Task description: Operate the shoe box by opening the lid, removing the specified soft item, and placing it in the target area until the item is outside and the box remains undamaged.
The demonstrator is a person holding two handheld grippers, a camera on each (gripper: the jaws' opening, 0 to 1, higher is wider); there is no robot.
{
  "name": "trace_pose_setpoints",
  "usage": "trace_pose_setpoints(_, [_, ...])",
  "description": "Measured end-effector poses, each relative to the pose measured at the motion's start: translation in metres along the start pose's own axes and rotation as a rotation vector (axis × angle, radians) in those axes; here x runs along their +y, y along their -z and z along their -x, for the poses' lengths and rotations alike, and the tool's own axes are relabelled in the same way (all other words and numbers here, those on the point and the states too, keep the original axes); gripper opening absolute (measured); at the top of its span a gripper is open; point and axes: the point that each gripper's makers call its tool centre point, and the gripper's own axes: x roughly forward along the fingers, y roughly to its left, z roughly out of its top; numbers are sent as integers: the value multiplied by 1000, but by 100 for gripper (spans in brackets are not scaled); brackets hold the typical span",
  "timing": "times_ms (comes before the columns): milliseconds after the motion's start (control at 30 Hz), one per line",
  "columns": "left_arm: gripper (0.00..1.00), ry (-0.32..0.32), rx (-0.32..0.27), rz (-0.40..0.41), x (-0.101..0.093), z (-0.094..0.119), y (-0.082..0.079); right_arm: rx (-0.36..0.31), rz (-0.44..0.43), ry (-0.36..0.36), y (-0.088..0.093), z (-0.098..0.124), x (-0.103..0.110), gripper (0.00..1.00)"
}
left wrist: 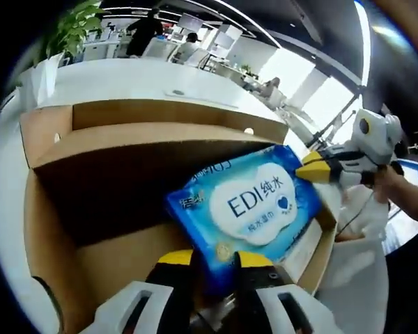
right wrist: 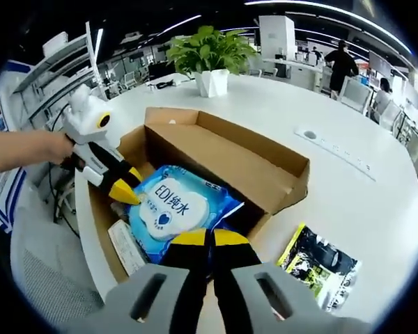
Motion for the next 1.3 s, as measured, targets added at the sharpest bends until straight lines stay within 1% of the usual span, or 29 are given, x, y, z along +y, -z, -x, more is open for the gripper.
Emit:
trace_pose_setpoints(33, [18, -4, 0, -10, -1, 0, 0, -3, -13, -1, 0, 1, 2, 0])
trace_pose_setpoints(100, [10, -37, -2, -34, 6, -2, -2, -10, -32, -1, 0, -1, -1, 0])
trace_pose_setpoints(167, [7, -43, -1, 9, 8, -4, -3, -14, -45, -1, 0, 0, 0, 0])
trace_pose_setpoints(267, [5, -53, -11, 46, 9, -3, -4, -22, -71, 0, 0, 3, 1, 0])
trace_pose_setpoints(333, [3, -57, -23, 92, 7, 0, -5, -32, -127, -10, -1, 3, 1, 0])
trace_pose_setpoints(433, [1, -59, -37, 94, 4, 4, -6, -35, -147, -15, -2, 5, -3, 0])
trace_pose_setpoints(467, [1, -56, -43, 94, 0, 6, -7, -37, -142, -14, -3, 6, -3, 0])
trace_pose_setpoints(500, [1, -56, -47, 97, -1, 7, -8, -40, -138, -13, -4, 10, 2, 0])
trace_pose_setpoints(567, [1, -59, -53, 95, -4, 10, -10, -48, -148, -12, -5, 14, 3, 0])
trace_pose_setpoints(667, [1, -58, -63, 99, -8, 13, -14, -58, -176, -8, -7, 12, -4, 0])
trace_pose_setpoints(733, [1, -55, -73, 118, -10, 16, -16, -69, -191, -4, -9, 18, 1, 0])
trace_pose_setpoints(867, [1, -53, -83, 119, -15, 21, -19, -99, -224, -6, -15, 29, 4, 0])
trace_pose_setpoints(933, [1, -51, -86, 128, -17, 24, -21, -108, -240, -8, -17, 29, 3, 0])
trace_pose_setpoints(1000, [1, -46, -78, 150, -20, 27, -22, -119, -256, -12, -20, 30, 2, 0])
trace_pose_setpoints(1133, [1, -50, -72, 137, -27, 31, -24, -130, -263, -16, -22, 42, 10, 0])
trace_pose_setpoints(1200, [1, -52, -69, 134, -29, 32, -26, -136, -268, -17, -23, 37, 2, 0])
trace_pose_setpoints(1300, [0, -52, -65, 127, -33, 34, -28, -147, -276, -18, -23, 44, 2, 0])
